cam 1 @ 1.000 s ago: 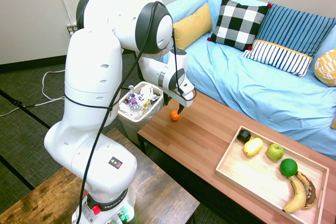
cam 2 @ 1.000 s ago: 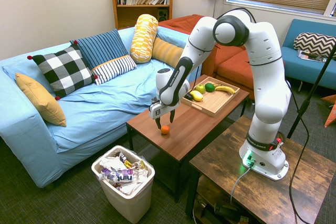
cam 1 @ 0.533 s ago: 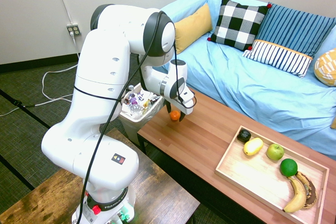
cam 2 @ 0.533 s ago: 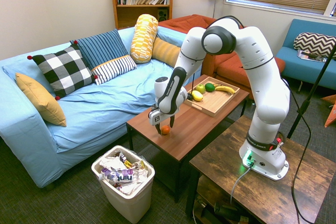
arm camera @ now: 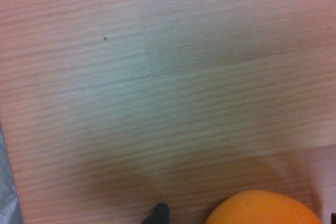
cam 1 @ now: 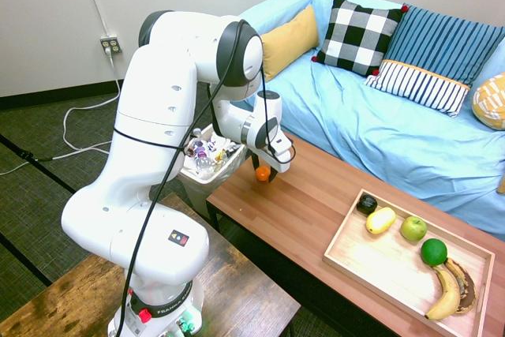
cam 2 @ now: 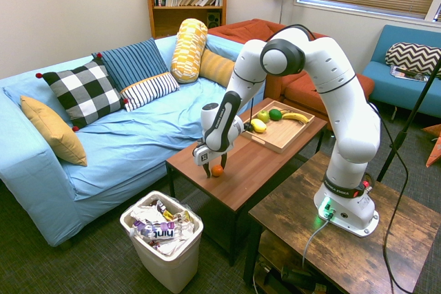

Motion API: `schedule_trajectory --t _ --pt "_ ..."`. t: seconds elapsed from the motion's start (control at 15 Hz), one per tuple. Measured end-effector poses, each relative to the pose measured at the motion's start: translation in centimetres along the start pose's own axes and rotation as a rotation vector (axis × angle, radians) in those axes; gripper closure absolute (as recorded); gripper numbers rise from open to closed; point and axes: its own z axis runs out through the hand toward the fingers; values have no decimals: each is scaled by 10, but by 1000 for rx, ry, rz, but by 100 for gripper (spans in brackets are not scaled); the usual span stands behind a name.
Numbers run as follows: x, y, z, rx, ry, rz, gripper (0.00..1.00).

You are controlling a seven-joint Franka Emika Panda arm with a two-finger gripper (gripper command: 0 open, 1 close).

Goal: Put the tangerine in the tray

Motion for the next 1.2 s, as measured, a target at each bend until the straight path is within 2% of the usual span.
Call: schedule_trajectory --t 0.4,0.53,0.67,0.87,1.0,1.2 --pt "5 1 -7 -8 0 10 100" --pt "21 1 -31 2 18 26 100" --pt "59 9 -73 18 64 60 100" --pt "133 47 -137 35 129 154 100" --pt "188 89 -159 35 145 243 100" --pt "264 156 -166 26 160 349 100"
